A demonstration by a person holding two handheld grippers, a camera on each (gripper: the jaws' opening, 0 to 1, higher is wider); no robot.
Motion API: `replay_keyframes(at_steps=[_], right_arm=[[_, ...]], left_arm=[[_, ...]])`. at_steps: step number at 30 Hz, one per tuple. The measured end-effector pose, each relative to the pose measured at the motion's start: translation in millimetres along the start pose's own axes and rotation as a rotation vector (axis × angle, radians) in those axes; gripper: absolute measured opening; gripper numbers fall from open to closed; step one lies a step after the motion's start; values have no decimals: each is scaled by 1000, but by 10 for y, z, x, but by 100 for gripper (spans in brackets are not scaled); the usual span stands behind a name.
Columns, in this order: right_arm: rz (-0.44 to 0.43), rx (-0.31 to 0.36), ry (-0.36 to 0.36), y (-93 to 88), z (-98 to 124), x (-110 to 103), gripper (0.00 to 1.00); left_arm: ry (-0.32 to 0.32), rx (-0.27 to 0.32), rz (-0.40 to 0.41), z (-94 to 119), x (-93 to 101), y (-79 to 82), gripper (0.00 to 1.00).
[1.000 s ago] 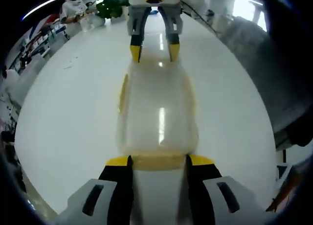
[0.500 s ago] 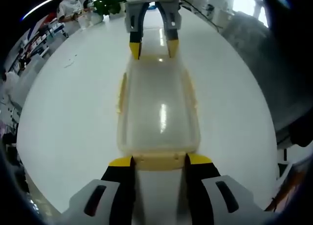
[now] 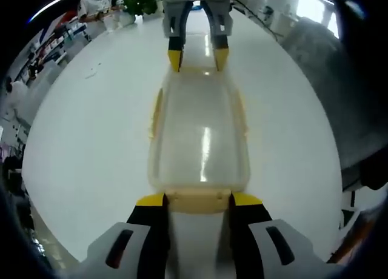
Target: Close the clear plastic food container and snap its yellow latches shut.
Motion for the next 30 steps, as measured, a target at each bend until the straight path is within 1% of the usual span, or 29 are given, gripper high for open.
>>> replay_keyframes(at_steps=[2,5,9,11,15,17,23,26,30], right_arm=[[-3,13,-2,47,82,-8,36],[4,15,-3,87,217,-32,36],[14,17,-8,150,384,-52,36],[17,18,-9,176,463,-64,36],[27,13,-11,226,658,-98,36],[36,14,-19,259,751,-99,36],[50,2,-37,329,874,-131,36],[37,-3,-42,333,903,-149,36],[44,-20,-61,328,914,-145,36]], left_arm=[[12,-3,2,64,2,33,35],[13,18,10,167,25,139,35],[28,18,9,261,58,255,35],[35,21,3,332,73,323,35],[38,45,7,473,109,493,36],[49,46,5,529,118,559,36],[71,48,-7,615,144,640,35],[81,57,-33,667,164,684,35],[91,73,-51,733,164,737,35]])
Point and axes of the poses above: the point that each gripper's makers call its tool centre point, and the gripper's own axes: z roughly backward along the fingers, x roughly to its right, y roughly out of its top, the point moved 3 cm from there along z, roughly backward along the fingers, and after that the axes turned 9 degrees about x, right-handed, at the moved point
